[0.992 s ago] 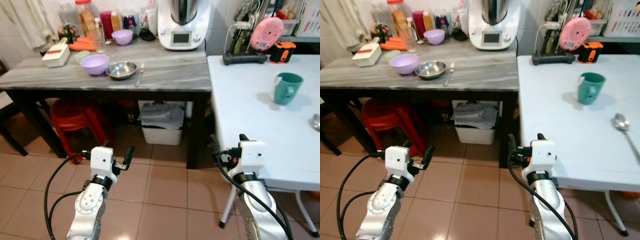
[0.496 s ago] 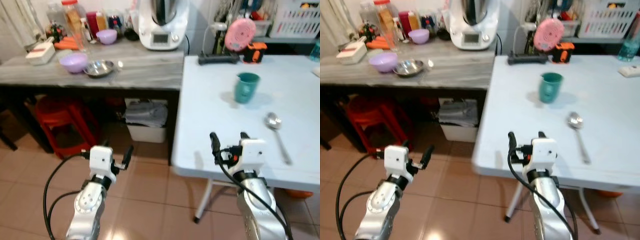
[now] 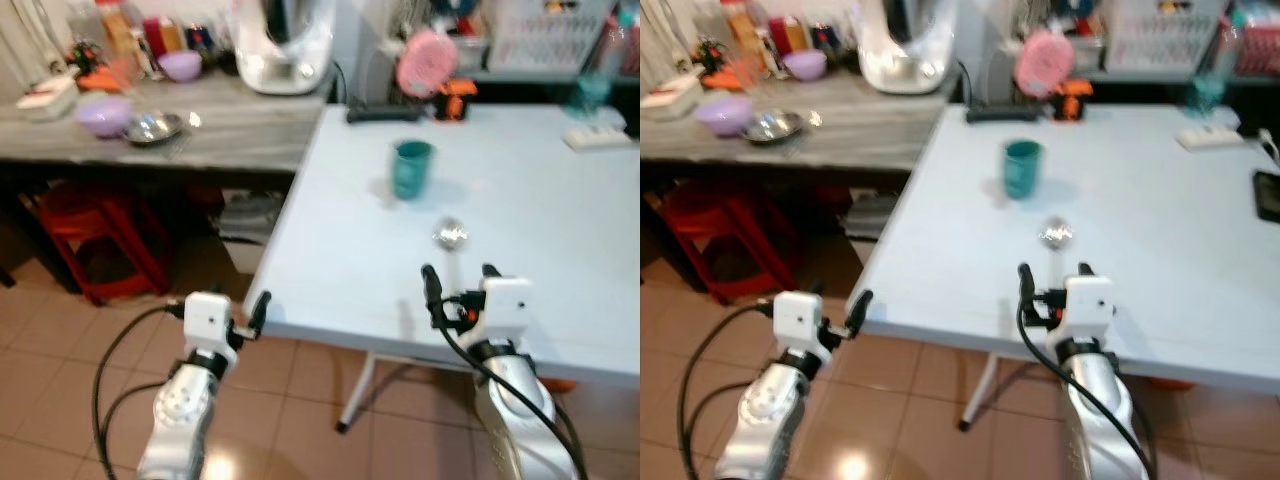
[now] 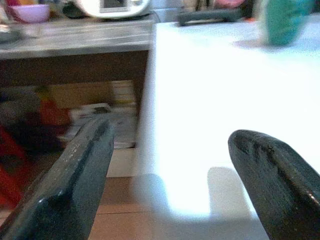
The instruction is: Setting the table
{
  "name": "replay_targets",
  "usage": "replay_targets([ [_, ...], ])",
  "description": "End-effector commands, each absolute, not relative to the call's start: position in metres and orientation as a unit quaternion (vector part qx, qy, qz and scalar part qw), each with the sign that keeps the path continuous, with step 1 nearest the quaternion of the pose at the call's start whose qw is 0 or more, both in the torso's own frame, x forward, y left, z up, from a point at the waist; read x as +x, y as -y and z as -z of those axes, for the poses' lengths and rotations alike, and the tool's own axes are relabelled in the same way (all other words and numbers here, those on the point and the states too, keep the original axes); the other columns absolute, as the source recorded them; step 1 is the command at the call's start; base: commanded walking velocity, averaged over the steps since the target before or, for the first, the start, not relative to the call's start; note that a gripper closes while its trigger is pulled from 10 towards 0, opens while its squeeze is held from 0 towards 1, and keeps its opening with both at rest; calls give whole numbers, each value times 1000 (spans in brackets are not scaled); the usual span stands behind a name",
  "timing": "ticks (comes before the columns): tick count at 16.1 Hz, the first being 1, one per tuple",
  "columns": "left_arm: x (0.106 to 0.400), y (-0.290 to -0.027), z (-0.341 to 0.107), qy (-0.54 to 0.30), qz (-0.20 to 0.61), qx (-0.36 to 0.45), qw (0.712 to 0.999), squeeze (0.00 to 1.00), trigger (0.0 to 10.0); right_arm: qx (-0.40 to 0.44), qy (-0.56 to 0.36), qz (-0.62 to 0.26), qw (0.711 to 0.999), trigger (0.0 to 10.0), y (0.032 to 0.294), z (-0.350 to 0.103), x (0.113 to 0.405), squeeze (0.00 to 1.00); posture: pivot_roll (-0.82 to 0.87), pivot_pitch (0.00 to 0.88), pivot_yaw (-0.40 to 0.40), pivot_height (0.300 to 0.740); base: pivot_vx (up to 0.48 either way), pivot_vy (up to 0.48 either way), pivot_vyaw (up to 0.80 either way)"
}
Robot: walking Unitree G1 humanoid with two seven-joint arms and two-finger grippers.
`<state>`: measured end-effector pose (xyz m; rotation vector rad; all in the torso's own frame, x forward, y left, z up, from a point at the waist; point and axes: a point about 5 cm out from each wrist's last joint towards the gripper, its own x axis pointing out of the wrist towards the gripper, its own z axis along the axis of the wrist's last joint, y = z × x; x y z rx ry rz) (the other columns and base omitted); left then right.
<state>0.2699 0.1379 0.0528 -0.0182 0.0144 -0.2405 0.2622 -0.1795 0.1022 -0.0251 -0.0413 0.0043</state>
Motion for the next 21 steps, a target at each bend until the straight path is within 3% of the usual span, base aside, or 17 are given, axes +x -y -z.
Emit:
replay_targets([
  [1, 273, -141, -57, -1, 121, 1, 993, 0, 10000, -10, 33, -8, 999, 10000, 176, -108, 264, 0, -89, 0, 79, 740, 0, -480, 0],
  [4, 273, -140, -56, -2, 121, 0, 993, 0, 10000, -11, 34, -8, 999, 10000, 176, -109, 265, 0, -90, 0, 76, 740, 0, -425, 0],
  [21, 272, -139, -58, 10, 149, -14, 989, 0, 10000, -12, 43, -18, 999, 10000, 168, -111, 270, 0, -84, 0, 77, 740, 28, 0, 24],
])
